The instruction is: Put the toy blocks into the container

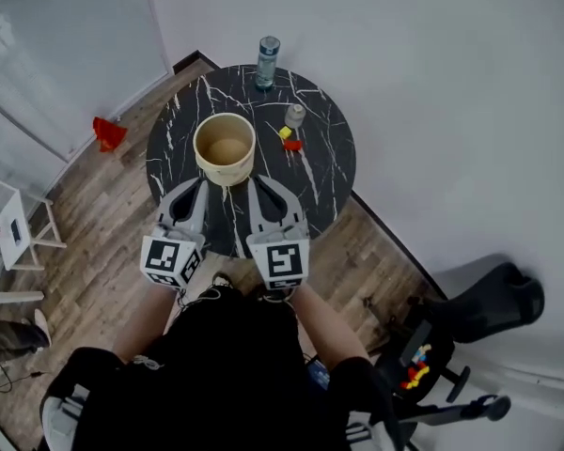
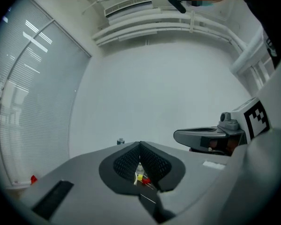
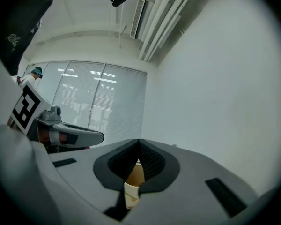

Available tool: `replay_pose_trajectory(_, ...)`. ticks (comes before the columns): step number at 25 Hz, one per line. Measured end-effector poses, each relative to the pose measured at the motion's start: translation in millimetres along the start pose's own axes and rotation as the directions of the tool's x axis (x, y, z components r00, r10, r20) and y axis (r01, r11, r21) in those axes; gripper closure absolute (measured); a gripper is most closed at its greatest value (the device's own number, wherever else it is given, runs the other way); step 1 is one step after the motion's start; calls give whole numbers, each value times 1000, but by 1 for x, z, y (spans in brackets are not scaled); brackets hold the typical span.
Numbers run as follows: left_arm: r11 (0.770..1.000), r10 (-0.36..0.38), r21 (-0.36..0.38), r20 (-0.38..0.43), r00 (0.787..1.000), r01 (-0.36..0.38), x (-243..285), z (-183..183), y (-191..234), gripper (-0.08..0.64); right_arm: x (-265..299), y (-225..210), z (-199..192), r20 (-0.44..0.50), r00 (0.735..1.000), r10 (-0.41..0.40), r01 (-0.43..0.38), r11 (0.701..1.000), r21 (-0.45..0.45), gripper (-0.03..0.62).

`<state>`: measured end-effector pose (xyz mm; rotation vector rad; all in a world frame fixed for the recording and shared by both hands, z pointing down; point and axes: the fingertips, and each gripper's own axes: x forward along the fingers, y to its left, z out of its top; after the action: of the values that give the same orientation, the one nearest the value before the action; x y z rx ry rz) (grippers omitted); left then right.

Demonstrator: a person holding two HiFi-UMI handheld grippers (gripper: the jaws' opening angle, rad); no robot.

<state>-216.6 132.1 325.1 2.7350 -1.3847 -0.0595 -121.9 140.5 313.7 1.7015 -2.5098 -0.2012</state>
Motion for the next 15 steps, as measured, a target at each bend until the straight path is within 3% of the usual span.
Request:
replay_pose_trajectory(9, 999, -30, -19, -17, 999, 30, 61, -18, 0, 560, 32, -46, -29, -40, 999, -9, 9, 1000, -1, 595)
replay_pose_trajectory(15, 999, 15, -35, -32, 999, -16, 121, -28, -15, 561, 61, -96, -49, -68, 995, 74, -75, 997, -18, 595)
